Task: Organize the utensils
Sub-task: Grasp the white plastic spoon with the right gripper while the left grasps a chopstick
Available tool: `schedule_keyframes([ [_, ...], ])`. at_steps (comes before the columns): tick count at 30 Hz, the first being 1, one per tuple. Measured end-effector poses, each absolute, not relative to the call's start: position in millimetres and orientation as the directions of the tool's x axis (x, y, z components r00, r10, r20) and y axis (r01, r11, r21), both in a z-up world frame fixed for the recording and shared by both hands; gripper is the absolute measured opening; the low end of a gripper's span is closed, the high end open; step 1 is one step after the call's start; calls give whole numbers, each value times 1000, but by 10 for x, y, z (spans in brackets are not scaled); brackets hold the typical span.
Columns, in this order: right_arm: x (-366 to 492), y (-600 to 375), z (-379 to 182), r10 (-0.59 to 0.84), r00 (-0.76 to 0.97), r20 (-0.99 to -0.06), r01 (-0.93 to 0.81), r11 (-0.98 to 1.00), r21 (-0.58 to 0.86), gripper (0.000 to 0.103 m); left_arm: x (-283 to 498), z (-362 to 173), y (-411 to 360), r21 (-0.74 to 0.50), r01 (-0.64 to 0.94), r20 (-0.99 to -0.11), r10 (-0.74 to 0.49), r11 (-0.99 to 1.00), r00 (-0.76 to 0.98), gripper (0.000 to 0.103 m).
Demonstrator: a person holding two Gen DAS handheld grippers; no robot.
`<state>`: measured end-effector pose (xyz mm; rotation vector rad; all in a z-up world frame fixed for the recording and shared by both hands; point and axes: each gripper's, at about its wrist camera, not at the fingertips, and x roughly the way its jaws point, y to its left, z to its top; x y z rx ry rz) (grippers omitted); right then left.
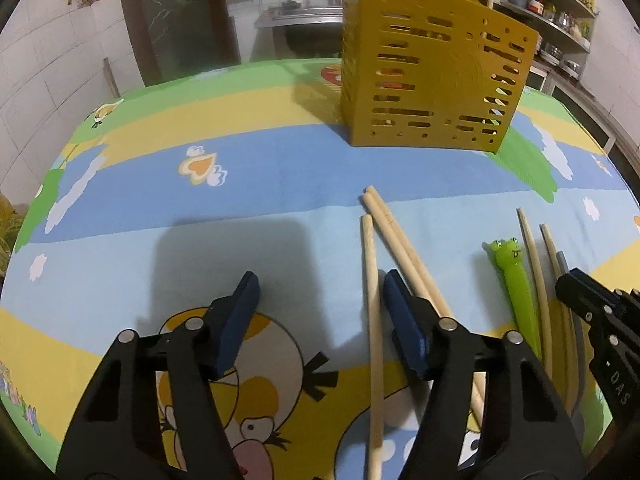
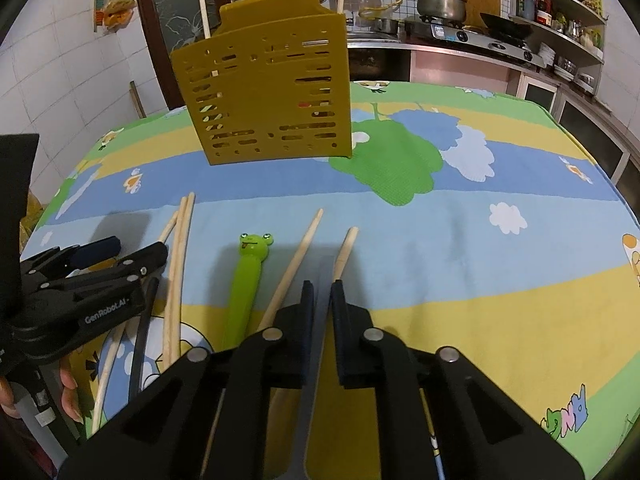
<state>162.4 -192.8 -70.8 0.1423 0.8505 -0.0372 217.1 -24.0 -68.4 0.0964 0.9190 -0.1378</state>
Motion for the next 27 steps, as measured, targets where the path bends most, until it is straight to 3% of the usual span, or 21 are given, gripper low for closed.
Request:
schedule_keyframes([
  [4, 1635, -1947, -706, 24, 658, -753, 97, 988, 116, 9, 2219, -666, -254, 15, 166, -803, -88, 986, 589, 48],
  [6, 1655, -1954, -702, 24, 656, -754, 103, 987, 121, 9, 2243, -649, -280, 14, 177, -809, -93, 984, 581, 30],
  [9, 1682, -1956, -683, 23, 657, -754, 107, 987, 123, 8, 2247, -639, -310, 18, 199, -811, -102, 980, 577, 14],
  [12, 1674, -1952, -643, 20, 668, -744, 106, 987, 121, 7, 2214, -637, -315, 18, 208, -804, -109, 978, 584, 5],
  [20, 1530, -2048, -452, 6, 733, -681, 128, 981, 147, 7, 2067, -449, -131, -43, 175, -754, -147, 984, 641, 5],
  [27, 1312, -2115, -157, -34, 814, -579, 141, 980, 141, 7, 1743, -6, 109, -46, 139, -614, -138, 989, 778, 5],
])
